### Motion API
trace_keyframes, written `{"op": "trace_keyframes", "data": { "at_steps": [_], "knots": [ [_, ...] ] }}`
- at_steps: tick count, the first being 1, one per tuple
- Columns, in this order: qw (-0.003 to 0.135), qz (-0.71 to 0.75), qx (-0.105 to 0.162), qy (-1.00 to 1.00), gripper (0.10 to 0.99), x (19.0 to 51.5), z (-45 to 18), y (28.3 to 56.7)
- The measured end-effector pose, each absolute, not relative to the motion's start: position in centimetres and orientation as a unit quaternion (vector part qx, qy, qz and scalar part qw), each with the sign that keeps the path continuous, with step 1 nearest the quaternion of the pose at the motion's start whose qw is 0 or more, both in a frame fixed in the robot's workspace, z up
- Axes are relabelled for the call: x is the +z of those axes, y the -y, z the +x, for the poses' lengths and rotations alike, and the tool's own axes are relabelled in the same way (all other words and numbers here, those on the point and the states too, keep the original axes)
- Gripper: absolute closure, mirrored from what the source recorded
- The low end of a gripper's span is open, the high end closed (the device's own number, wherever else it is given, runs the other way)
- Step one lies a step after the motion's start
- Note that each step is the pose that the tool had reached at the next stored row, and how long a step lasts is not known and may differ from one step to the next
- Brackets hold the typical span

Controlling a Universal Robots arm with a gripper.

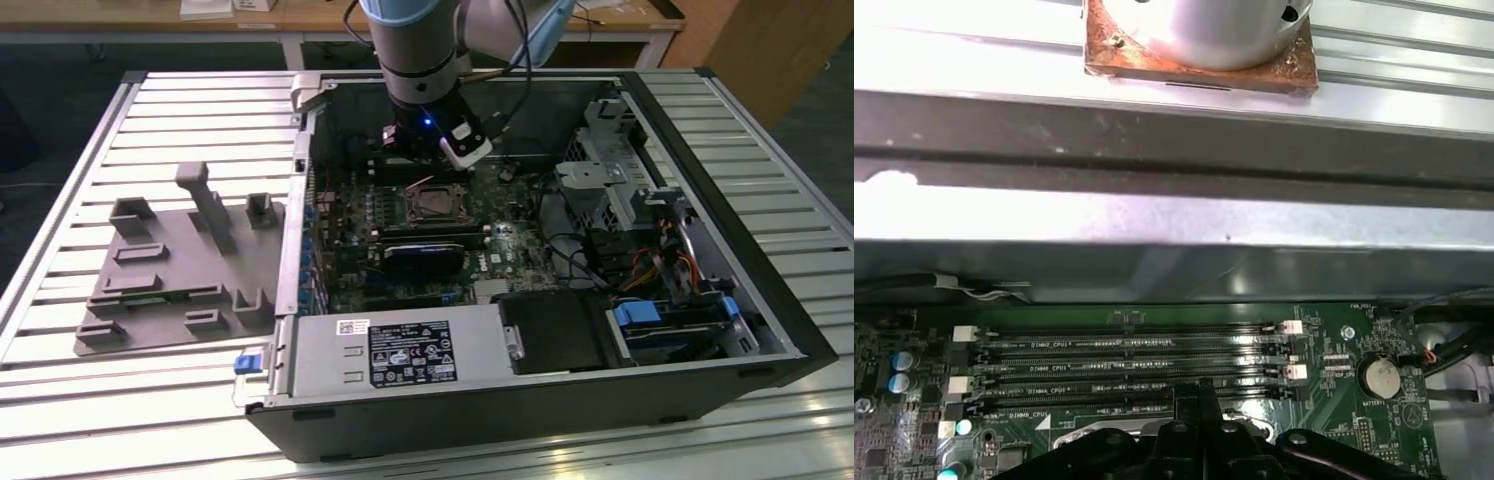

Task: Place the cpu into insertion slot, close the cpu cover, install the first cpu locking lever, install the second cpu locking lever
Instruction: 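Install the first cpu locking lever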

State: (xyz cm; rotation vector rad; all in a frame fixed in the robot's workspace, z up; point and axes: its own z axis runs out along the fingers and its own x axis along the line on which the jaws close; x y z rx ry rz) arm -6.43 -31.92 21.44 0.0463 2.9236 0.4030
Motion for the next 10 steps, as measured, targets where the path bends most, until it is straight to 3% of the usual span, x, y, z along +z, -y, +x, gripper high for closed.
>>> {"op": "trace_keyframes", "data": {
  "at_steps": [10],
  "knots": [
    [0.099,0.047,0.126,-0.986,0.980,20.98,-6.41,31.56]
  ]
}}
